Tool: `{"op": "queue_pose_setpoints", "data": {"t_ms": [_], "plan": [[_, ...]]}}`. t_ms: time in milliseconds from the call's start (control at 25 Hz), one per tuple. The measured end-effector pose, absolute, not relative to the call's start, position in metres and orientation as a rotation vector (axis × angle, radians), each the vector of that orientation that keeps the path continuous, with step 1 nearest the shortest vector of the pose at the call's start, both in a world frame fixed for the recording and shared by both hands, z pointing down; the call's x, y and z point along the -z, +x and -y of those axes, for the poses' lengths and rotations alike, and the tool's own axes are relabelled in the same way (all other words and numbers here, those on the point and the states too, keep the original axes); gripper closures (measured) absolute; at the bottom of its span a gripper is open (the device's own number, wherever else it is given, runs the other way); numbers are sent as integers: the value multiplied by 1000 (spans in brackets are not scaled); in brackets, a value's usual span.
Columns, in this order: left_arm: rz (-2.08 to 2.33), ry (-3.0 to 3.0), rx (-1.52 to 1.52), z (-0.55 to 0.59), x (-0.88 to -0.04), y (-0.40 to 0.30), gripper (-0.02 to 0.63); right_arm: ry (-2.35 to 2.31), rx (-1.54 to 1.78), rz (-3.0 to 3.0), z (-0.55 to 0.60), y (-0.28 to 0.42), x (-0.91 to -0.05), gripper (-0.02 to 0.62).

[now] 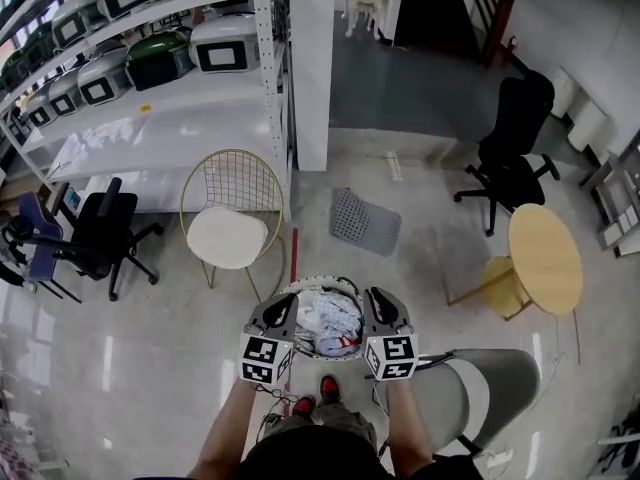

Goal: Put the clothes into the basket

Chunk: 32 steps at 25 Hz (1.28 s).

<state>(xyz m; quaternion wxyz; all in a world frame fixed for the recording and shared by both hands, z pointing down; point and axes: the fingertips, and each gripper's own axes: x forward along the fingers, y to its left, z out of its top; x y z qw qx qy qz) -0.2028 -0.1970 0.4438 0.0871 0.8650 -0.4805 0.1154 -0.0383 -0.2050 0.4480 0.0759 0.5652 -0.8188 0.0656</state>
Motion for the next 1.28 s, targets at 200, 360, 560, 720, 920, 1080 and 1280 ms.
{"op": "queue_pose_setpoints", "data": {"t_ms": [200,360,560,720,920,1080,1280], "plan": [[1448,2632,-317,177,-416,-214,600,1743,-135,2454,175,-38,-422,542],[1444,2656,-281,158,-403,-221,600,1774,-120,2468,146,-42,-409,554],[1412,2672,-296,134,-405,-222,600,1801,-104,2468,114,-48,-404,558],[1378,2687,-317,113,-413,-223,600,1821,-99,2447,92,-51,-409,565],[1349,2691,-330,97,-420,-229,600,1837,-118,2425,74,-58,-420,566],[1335,2694,-337,91,-423,-233,600,1825,-139,2421,68,-64,-426,566],[1324,2701,-325,91,-422,-233,600,1840,-131,2413,65,-64,-424,566]]}}
